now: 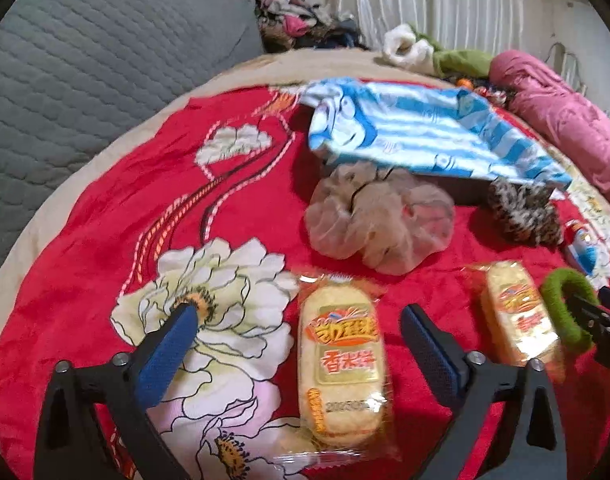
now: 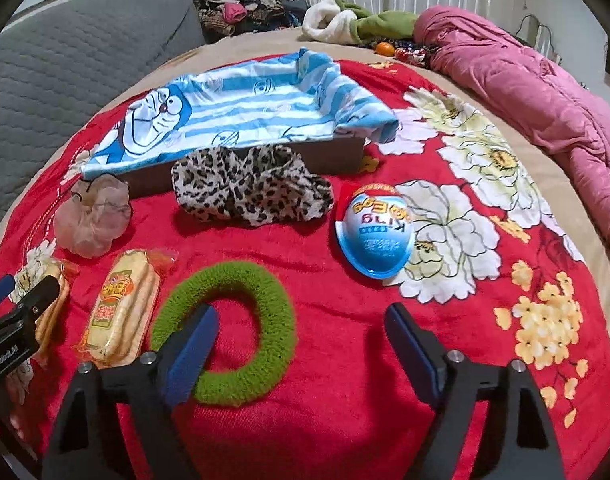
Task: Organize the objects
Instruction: 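Close left tool on rice-cake pack while right tool closes on green fuzzy ring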
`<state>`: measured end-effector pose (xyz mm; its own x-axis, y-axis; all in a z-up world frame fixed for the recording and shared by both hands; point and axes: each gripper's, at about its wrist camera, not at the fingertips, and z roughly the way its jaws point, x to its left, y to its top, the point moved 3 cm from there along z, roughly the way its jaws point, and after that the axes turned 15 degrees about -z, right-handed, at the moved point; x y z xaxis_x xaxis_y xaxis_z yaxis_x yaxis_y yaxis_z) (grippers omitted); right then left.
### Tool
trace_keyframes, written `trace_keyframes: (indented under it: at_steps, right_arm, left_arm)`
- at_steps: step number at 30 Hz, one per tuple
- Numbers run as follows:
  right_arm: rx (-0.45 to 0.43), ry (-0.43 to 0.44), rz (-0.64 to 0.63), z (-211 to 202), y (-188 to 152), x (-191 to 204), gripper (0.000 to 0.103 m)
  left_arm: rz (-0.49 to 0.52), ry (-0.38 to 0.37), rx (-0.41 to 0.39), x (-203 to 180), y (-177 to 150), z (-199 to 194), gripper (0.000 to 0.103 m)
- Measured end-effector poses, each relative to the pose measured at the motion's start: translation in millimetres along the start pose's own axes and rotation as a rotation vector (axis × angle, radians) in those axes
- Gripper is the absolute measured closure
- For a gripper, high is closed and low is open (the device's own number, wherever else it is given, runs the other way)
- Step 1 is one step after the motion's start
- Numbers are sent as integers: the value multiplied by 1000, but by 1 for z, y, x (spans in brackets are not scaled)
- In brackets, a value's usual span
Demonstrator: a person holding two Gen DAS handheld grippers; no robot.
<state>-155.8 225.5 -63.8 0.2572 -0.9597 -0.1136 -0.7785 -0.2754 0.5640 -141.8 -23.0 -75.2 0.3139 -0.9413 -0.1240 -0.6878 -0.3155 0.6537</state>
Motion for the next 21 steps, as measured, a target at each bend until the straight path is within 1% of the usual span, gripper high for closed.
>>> trace_keyframes:
  at_steps: [1, 2, 3, 5, 6, 8, 10, 11, 13, 15, 19, 21]
  right_arm:
    - [3, 2, -2, 2, 0, 0, 26]
    - [5, 9, -1, 3, -1, 1, 27]
    - [13, 18, 0, 5, -1, 1, 29]
    - [16, 32, 7, 8, -2, 1, 34]
    - [18, 34, 8, 9, -2, 1, 36]
    - [17, 42, 8, 9, -1, 1, 41]
    - [9, 51, 3, 8, 0, 2, 53]
    - [7, 58, 2, 8, 0, 3, 57]
    - [-1, 87, 5, 7, 1, 3, 72]
    - [-6, 105, 5, 6, 1, 4, 80]
    - [-15, 113, -1, 4, 1, 6, 87]
    - [-22, 117, 0, 1, 1, 6, 88]
  left_arm:
    - [6, 0, 15, 0, -1, 3, 12]
    - [10, -6, 29, 1, -2, 5, 18]
    - [10, -10, 52, 1, -4, 9, 22]
    - [3, -33, 90, 2, -7, 12, 39]
    - [2, -36, 102, 2, -8, 14, 42]
    - [7, -47, 101, 0, -10, 12, 52]
    - [14, -56, 98, 0, -11, 9, 63]
    - [13, -56, 100, -1, -11, 8, 63]
    - [3, -69, 103, 1, -11, 7, 63]
    - [-2, -93, 105, 1, -11, 5, 64]
    - [-12, -114, 107, 2, -11, 2, 64]
    - [-13, -115, 100, 1, -10, 0, 64]
